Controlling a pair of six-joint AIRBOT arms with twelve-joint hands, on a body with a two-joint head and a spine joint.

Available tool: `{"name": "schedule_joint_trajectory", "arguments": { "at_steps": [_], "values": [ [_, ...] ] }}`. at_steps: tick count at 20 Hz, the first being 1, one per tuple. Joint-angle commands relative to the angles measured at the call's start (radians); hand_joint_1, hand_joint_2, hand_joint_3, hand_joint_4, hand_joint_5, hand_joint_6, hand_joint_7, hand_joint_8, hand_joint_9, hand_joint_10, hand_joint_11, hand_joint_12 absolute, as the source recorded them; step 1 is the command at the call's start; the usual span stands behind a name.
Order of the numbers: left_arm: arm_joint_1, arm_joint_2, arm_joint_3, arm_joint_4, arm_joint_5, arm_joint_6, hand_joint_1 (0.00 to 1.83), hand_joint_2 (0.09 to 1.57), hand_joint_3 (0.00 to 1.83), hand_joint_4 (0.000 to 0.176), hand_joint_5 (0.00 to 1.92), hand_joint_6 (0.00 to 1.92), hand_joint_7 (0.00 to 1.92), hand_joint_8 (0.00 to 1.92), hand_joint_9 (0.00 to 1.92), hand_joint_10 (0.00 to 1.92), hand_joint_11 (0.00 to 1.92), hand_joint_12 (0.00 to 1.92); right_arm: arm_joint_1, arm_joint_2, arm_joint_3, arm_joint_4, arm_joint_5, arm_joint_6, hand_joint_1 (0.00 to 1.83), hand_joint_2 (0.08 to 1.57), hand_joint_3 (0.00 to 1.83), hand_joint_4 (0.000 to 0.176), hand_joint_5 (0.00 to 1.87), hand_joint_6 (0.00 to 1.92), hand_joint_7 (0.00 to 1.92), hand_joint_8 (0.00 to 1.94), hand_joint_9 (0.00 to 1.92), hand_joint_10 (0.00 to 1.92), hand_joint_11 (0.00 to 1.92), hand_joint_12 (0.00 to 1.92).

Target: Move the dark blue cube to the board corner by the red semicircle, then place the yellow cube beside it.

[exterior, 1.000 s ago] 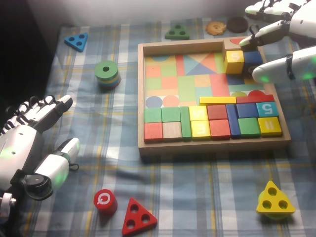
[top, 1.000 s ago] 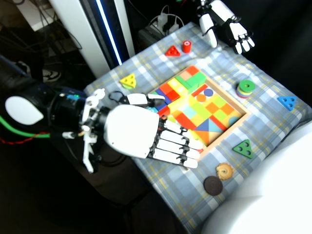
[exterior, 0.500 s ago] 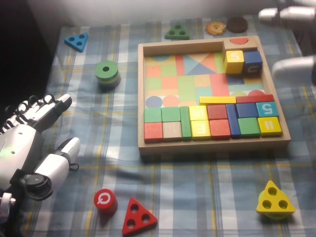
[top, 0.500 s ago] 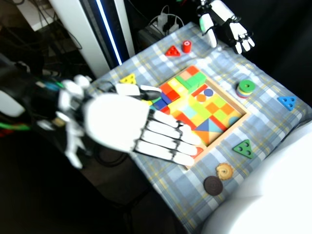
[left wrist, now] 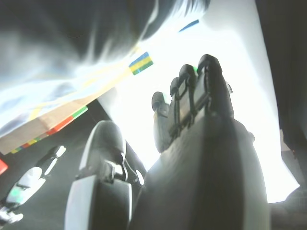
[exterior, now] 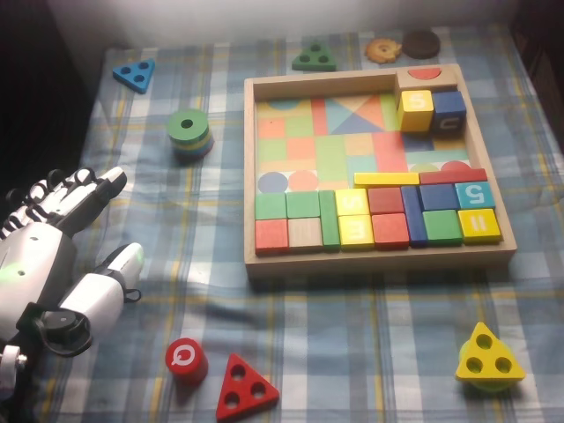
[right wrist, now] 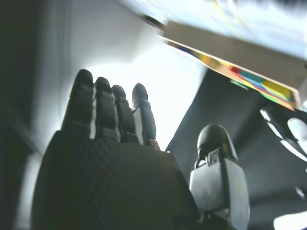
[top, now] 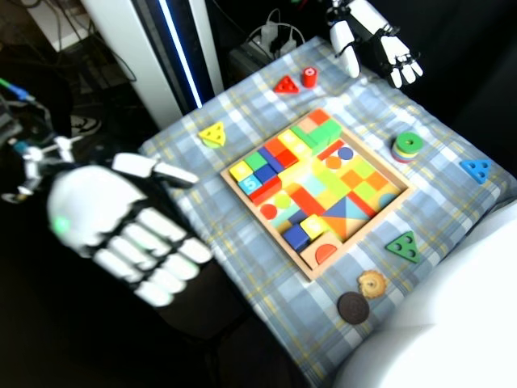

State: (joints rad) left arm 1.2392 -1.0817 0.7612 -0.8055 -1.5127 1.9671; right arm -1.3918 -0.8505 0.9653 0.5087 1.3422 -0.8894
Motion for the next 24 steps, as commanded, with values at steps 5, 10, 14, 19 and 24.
{"name": "schedule_joint_trajectory", "arguments": {
  "at_steps": [5,10,14,19,24],
  "values": [
    [-0.002,0.006,0.000,0.040,-0.118,-0.003,0.56,1.40,0.00,0.066,0.31,0.00,0.17,0.00,0.13,0.00,0.00,0.00,-0.076,-0.011,-0.050,0.098,0.293,-0.006,0.00,1.14,0.00,0.015,0.24,0.01,0.08,0.01,0.00,0.00,0.00,0.00],
    [-0.002,0.007,-0.001,0.039,-0.126,-0.002,0.51,1.41,0.00,0.077,0.29,0.00,0.18,0.00,0.13,0.00,0.00,0.00,-0.145,-0.049,-0.124,0.206,0.420,-0.006,0.00,1.20,0.02,0.037,0.19,0.00,0.08,0.01,0.00,0.00,0.00,0.00],
    [0.001,0.007,-0.003,0.040,-0.139,-0.002,0.52,1.40,0.00,0.064,0.29,0.00,0.17,0.00,0.12,0.00,0.00,0.00,-0.139,-0.082,-0.126,0.218,0.420,-0.006,0.00,1.17,0.00,0.017,0.21,0.01,0.11,0.02,0.00,0.00,0.00,0.00],
    [0.003,0.006,-0.004,0.042,-0.164,-0.002,0.57,1.40,0.00,0.058,0.31,0.00,0.17,0.00,0.12,0.00,0.00,0.00,-0.110,-0.136,-0.102,0.226,0.420,-0.006,0.00,1.25,0.01,0.000,0.22,0.00,0.16,0.01,0.07,0.01,0.00,0.00],
    [0.000,0.000,0.007,0.054,-0.189,-0.003,0.52,1.42,0.01,0.064,0.30,0.01,0.17,0.00,0.13,0.00,0.00,0.00,-0.104,-0.159,-0.088,0.227,0.420,-0.006,0.06,1.42,0.01,0.000,0.25,0.00,0.20,0.00,0.16,0.01,0.11,0.05]
  ]
}}
